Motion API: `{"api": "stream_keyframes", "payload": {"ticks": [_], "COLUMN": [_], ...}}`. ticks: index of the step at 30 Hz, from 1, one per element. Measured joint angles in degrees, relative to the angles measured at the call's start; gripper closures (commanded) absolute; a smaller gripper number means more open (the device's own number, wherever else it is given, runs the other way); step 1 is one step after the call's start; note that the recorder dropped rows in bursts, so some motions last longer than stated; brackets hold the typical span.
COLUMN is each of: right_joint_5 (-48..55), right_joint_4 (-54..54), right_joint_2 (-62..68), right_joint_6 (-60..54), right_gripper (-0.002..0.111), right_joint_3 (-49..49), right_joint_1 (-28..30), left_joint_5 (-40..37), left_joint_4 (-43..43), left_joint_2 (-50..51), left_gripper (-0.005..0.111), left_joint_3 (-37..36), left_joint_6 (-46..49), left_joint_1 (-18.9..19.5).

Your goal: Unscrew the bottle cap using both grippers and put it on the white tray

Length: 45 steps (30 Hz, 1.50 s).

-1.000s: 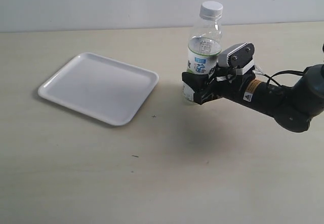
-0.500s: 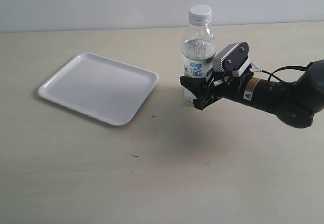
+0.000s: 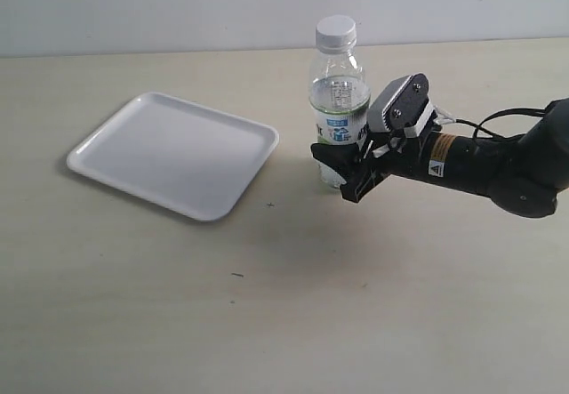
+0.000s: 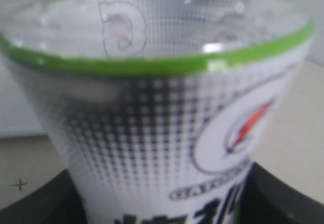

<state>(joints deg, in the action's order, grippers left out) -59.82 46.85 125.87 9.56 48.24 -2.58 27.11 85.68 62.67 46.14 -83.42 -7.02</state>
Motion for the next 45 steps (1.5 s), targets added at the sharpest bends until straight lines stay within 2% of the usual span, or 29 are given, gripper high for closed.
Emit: {"api": "stream_keyframes", "payload": {"ticks": [2, 5, 7, 10, 11, 13, 15, 17, 20, 22, 24, 28, 29, 32, 35, 37, 41, 45], "right_joint_5": [0.50, 1.11, 1.46, 1.86, 1.90, 1.90, 1.90, 1.90, 2.00, 2.00, 2.13, 2.13, 2.13, 2.13, 2.13, 2.02, 1.91, 1.91], "right_joint_4": [0.00, 0.00, 0.00, 0.00, 0.00, 0.00, 0.00, 0.00, 0.00, -0.12, -0.01, -0.01, 0.11, 0.23, 0.38, 0.44, 0.59, 0.59], "right_joint_2": [-0.26, -0.43, -0.52, -0.81, -0.80, -0.80, -0.80, -0.80, -0.80, -0.80, -0.80, -0.80, -0.80, -0.80, -0.80, -0.80, -0.80, -0.80], "right_joint_6": [-0.44, -1.11, -1.11, -1.19, -1.33, -1.33, -1.33, -1.45, -1.45, -1.45, -1.68, -1.96, -2.25, -2.80, -3.59, -4.35, -5.40, -5.53], "right_gripper": [0.108, 0.108, 0.108, 0.108, 0.108, 0.108, 0.108, 0.108, 0.108, 0.108, 0.108, 0.108, 0.108, 0.108, 0.108, 0.108, 0.108, 0.108], "right_joint_3": [0.00, 0.00, 0.00, 0.00, 0.00, 0.00, 0.00, 0.00, 0.00, 0.11, 0.21, 0.21, 0.21, 0.21, 0.21, 0.21, 0.21, 0.21], "right_joint_1": [0.00, 0.00, 0.00, 0.00, 0.00, 0.00, 0.00, 0.00, 0.00, 0.00, 0.00, 0.00, 0.00, 0.00, 0.00, 0.00, 0.00, 0.00], "left_joint_5": [6.79, 15.83, 18.60, 18.13, 15.78, 6.89, -10.54, -28.37, -43.89, -48.05, -49.72, -53.07, -55.80, -67.28, -77.19, -82.80, -92.88, -96.19], "left_joint_4": [7.39, 12.09, 13.33, 13.88, 14.16, 14.74, 15.34, 15.34, 13.97, 6.28, -6.14, -40.32, -49.94, -74.99, -88.68, -93.35, -97.40, -97.91], "left_joint_2": [5.68, 12.89, 16.78, 20.28, 20.99, 21.40, 21.80, 23.07, 26.18, 28.35, 29.93, 32.09, 32.47, 34.60, 37.09, 38.66, 41.90, 44.91], "left_gripper": [0.107, 0.107, 0.107, 0.107, 0.107, 0.107, 0.107, 0.107, 0.107, 0.107, 0.107, 0.107, 0.107, 0.107, 0.107, 0.107, 0.107, 0.107], "left_joint_3": [6.90, 16.81, 21.73, 26.48, 27.39, 27.92, 28.17, 28.59, 29.13, 29.74, 31.27, 35.54, 37.12, 42.79, 49.27, 53.79, 60.40, 64.06], "left_joint_6": [-6.23, -9.24, -7.32, 4.49, 10.63, 16.97, 22.49, 32.45, 52.57, 64.90, 77.42, 112.38, 121.47, 139.97, 147.58, 149.41, 150.01, 149.65], "left_joint_1": [0.00, 0.00, 0.00, 0.00, 0.00, -0.53, -2.09, -3.37, -3.87, -4.00, -4.52, -6.98, -7.85, -10.39, -13.33, -15.62, -19.78, -23.44]}}
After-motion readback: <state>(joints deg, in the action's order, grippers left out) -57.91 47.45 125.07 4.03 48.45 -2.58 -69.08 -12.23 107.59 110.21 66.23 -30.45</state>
